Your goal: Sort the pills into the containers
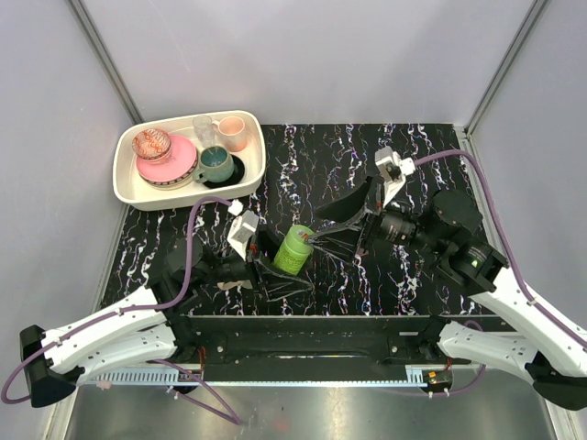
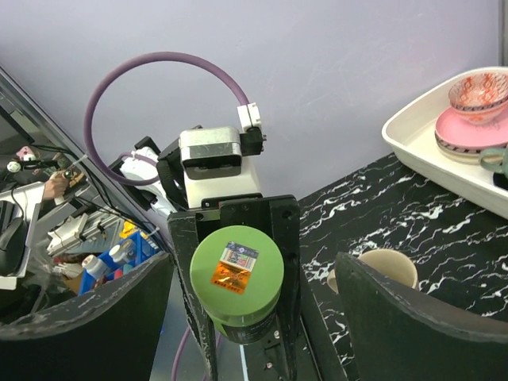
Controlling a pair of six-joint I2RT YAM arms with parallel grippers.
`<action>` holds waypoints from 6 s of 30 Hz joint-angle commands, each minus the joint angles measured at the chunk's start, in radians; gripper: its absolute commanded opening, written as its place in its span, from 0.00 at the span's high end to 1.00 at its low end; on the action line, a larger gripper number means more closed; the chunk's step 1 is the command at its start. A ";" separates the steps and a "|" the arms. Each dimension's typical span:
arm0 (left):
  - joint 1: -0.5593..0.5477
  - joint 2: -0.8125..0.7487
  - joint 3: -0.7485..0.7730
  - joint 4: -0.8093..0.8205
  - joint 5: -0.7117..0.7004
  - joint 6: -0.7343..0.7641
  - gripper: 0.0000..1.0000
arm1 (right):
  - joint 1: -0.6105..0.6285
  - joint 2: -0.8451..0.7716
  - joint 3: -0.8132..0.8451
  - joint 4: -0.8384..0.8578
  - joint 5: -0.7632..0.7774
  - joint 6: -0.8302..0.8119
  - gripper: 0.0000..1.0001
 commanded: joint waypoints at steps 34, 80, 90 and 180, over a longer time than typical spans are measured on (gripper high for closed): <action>-0.002 -0.008 0.016 0.077 -0.069 0.008 1.00 | 0.004 0.055 -0.011 0.073 -0.094 0.076 0.37; -0.004 0.021 -0.019 0.114 0.109 -0.032 1.00 | 0.002 0.030 0.101 0.120 -0.257 -0.004 1.00; -0.004 0.029 -0.007 0.106 0.143 -0.029 1.00 | 0.001 0.033 0.090 0.168 -0.381 -0.079 0.98; -0.004 -0.071 -0.012 -0.036 0.054 0.057 1.00 | 0.139 0.061 0.098 0.190 -0.042 0.038 1.00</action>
